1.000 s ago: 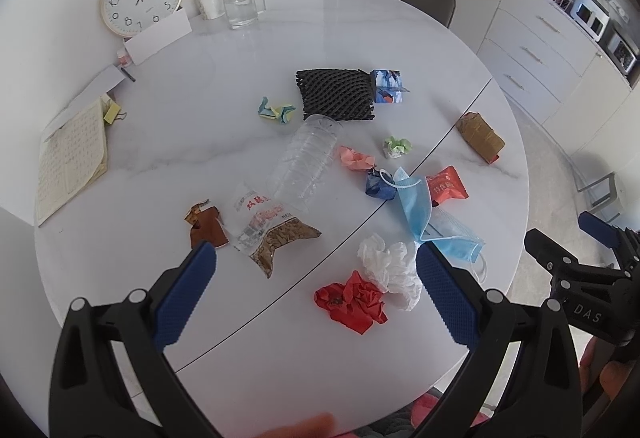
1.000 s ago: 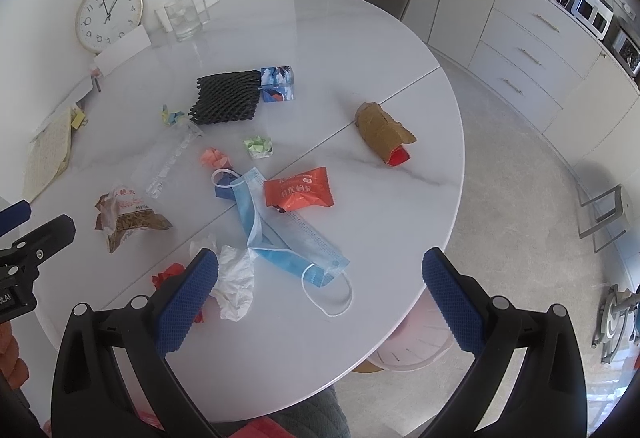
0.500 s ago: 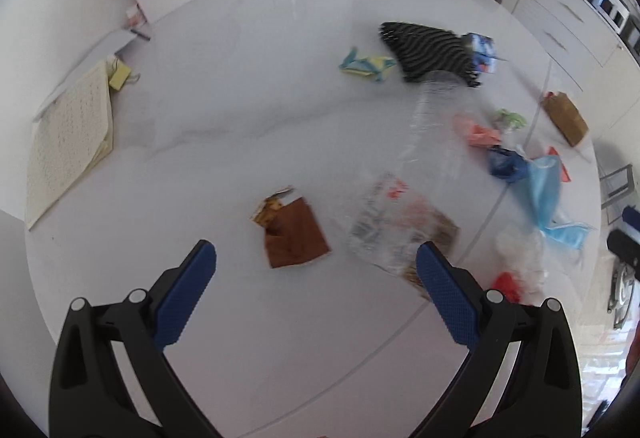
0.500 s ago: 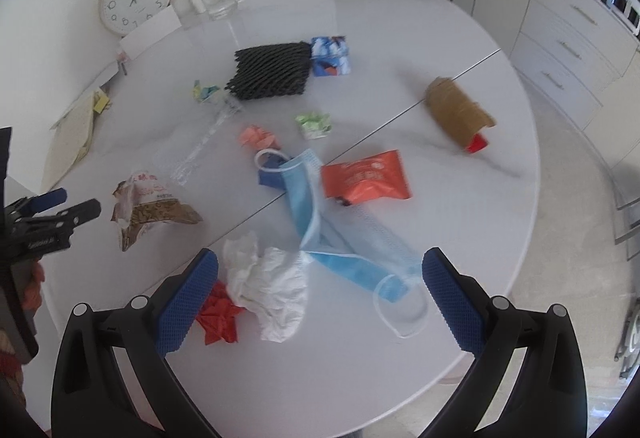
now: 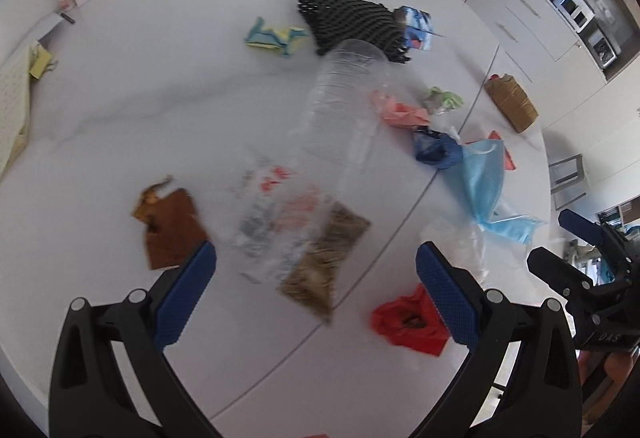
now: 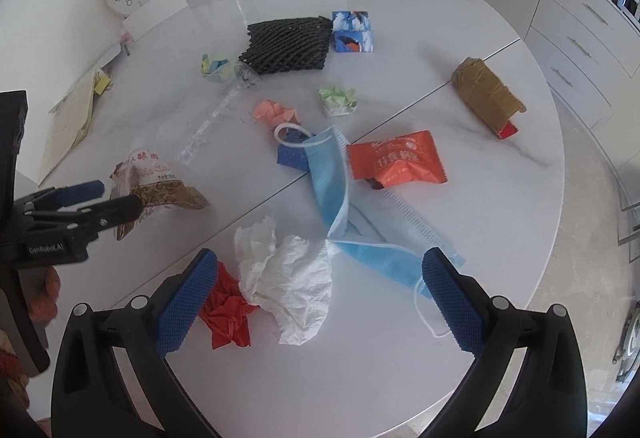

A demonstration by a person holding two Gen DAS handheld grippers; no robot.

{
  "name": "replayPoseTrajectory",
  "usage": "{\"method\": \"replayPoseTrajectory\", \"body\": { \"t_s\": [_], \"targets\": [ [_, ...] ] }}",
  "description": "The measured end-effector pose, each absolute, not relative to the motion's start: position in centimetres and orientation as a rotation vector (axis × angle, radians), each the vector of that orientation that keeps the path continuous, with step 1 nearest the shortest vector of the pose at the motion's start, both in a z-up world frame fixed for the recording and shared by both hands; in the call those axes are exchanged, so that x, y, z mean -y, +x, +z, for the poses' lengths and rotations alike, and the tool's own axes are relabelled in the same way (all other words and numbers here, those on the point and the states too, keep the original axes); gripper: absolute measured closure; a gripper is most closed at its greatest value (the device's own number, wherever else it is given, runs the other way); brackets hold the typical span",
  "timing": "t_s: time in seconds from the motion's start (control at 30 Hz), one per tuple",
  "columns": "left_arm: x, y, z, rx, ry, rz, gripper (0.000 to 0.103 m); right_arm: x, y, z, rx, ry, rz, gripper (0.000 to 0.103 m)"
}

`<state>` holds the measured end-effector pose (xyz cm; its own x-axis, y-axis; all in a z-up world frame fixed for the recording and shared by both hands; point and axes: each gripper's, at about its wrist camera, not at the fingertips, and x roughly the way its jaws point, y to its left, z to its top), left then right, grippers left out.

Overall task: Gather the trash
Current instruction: 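Reach the left gripper to the clear snack bag and close on it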

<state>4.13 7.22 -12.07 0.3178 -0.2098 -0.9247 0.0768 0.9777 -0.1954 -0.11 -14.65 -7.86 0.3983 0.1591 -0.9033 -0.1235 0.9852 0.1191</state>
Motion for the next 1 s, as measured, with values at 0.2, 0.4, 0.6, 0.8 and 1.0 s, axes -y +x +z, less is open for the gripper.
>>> {"method": "replayPoseTrajectory", "body": {
  "t_s": [0.2,0.4,0.6,0.8,1.0],
  "targets": [
    [-5.9,5.3,-13.7,-1.256,-0.136,-0.127,0.018,16.2,1.1,-6.9,-1.129,0.051,0.175,0.002],
    [-7.0,6.2,-14.9,-1.297,-0.231,-0.050,0.037,16.8,2.3,-6.8,-1.131,0.033,0.211,0.002],
    [-8.1,6.2,-15.2,-1.333,-0.346,-0.005,0.037,16.9,3.7,-6.9,-1.141,-0.002,0.276,0.002],
    [-10.2,5.4,-13.7,-1.274,-0.514,0.130,0.009,17.1,5.3,-7.4,-1.147,-0.037,0.353,0.002],
    [-10.6,7.3,-15.0,-1.285,-0.621,0.332,0.008,16.9,7.6,-7.8,-1.150,-0.058,0.437,0.002]
  ]
}}
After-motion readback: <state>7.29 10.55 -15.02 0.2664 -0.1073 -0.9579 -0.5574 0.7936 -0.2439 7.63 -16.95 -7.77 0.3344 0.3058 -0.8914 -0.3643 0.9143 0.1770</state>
